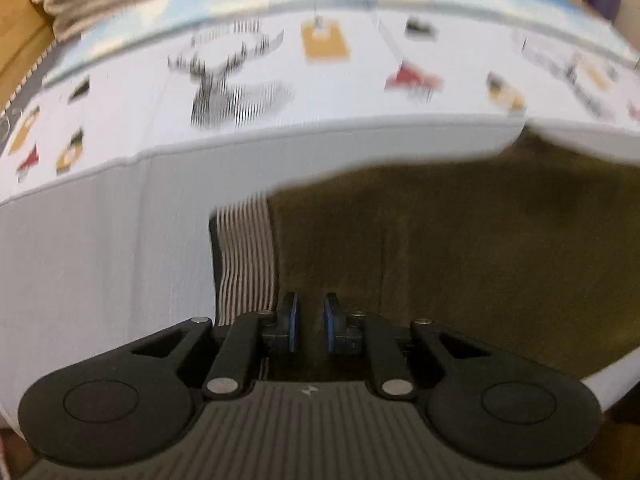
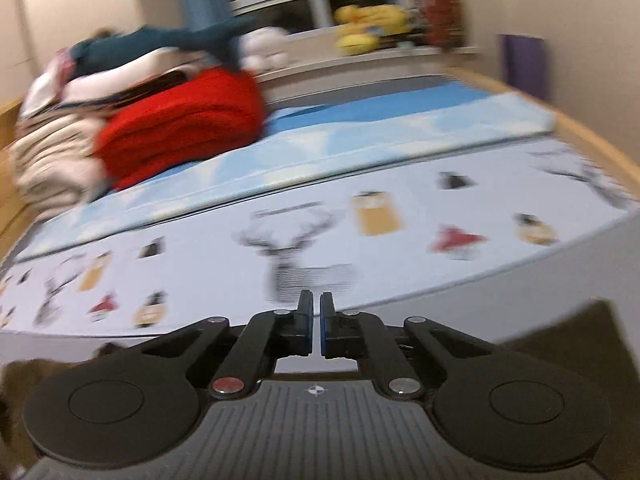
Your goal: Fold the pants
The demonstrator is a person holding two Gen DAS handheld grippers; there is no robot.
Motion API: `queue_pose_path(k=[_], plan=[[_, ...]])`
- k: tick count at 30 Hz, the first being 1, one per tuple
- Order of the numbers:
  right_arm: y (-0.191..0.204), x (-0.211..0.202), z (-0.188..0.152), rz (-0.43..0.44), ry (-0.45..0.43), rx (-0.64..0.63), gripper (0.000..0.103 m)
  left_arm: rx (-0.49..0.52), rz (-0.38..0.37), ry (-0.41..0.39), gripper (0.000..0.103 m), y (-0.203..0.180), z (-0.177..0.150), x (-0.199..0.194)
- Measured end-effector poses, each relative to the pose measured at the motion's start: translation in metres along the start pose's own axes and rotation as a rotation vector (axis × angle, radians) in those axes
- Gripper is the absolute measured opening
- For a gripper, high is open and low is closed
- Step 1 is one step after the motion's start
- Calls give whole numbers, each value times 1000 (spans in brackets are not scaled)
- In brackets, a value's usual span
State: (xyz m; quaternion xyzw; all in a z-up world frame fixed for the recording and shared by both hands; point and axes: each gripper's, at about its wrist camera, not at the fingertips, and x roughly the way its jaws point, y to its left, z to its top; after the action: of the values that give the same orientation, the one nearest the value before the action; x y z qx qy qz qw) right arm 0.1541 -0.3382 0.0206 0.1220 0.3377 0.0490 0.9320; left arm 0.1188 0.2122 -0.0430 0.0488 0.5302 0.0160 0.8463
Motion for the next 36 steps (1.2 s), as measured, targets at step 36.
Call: queue_pose_path(k=[36], plan=[[244, 209, -47, 279, 362, -338, 11, 7, -23, 59, 17, -2, 10, 17]])
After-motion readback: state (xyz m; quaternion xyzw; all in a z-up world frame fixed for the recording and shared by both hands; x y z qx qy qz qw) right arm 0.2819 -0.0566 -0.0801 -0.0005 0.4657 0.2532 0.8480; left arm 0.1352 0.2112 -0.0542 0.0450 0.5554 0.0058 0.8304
